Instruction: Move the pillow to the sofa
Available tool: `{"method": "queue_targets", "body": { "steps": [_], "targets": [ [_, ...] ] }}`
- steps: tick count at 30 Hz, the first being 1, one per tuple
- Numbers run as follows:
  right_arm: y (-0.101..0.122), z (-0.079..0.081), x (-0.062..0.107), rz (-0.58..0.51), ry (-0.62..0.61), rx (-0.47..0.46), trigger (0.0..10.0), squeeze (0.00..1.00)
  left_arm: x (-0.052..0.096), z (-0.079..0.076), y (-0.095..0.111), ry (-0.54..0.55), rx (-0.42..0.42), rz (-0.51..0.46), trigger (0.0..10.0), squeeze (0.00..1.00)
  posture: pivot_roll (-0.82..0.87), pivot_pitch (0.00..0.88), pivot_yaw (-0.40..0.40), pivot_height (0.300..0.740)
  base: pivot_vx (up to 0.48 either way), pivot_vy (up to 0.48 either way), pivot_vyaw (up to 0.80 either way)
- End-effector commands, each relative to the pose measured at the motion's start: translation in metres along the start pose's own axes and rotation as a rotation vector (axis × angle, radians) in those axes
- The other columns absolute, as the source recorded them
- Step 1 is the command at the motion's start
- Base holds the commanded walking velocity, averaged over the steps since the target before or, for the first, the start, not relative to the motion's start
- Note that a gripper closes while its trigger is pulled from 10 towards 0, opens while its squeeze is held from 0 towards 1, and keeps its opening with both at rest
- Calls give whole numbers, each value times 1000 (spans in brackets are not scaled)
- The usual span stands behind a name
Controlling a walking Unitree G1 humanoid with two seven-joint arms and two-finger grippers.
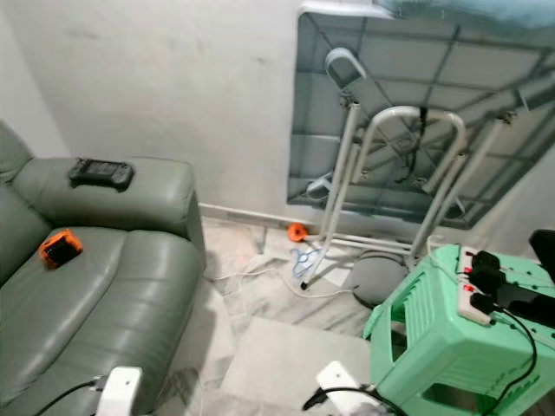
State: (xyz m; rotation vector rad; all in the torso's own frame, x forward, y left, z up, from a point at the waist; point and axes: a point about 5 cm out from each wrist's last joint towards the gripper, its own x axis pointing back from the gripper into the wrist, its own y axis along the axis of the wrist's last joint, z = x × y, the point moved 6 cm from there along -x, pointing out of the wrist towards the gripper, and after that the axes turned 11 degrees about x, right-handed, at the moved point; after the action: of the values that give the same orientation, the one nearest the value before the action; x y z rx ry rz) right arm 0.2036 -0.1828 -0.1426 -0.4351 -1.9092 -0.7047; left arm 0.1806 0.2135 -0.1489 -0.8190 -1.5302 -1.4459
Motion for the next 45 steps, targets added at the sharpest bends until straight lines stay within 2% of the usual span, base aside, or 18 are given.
{"method": "queue_targets", "body": {
  "steps": [1, 7, 19, 32, 41, 45],
  "targets": [
    [-14, -12, 2, 33, -31, -13, 10000, 0, -1, -12, 9, -22, -1, -22, 10000, 0, -115, 0, -15, 720, 394, 0, 0],
    [-17, -11, 2, 42, -28, -9, 10000, 0, -1, -12, 9, -24, -1, -21, 10000, 0, -116, 0, -14, 720, 395, 0, 0],
    [-17, -11, 2, 44, -29, -6, 10000, 0, -1, -13, 9, -25, 0, -21, 10000, 0, -119, 0, -14, 720, 395, 0, -571],
    [-16, -10, 2, 39, -29, -6, 10000, 0, -1, -11, 11, -13, -11, -26, 10000, 0, -120, 0, -12, 720, 364, 0, 0],
    [-15, -10, 2, 36, -30, 4, 10000, 0, -1, -7, 11, 12, -33, -23, 10000, 0, -115, 2, -11, 720, 0, 0, 0],
    [-17, -11, 2, 44, -40, 19, 10000, 0, -1, -10, 11, -8, 10, -23, 10000, 0, -111, 0, -15, 720, 0, 0, 0]
  ]
}}
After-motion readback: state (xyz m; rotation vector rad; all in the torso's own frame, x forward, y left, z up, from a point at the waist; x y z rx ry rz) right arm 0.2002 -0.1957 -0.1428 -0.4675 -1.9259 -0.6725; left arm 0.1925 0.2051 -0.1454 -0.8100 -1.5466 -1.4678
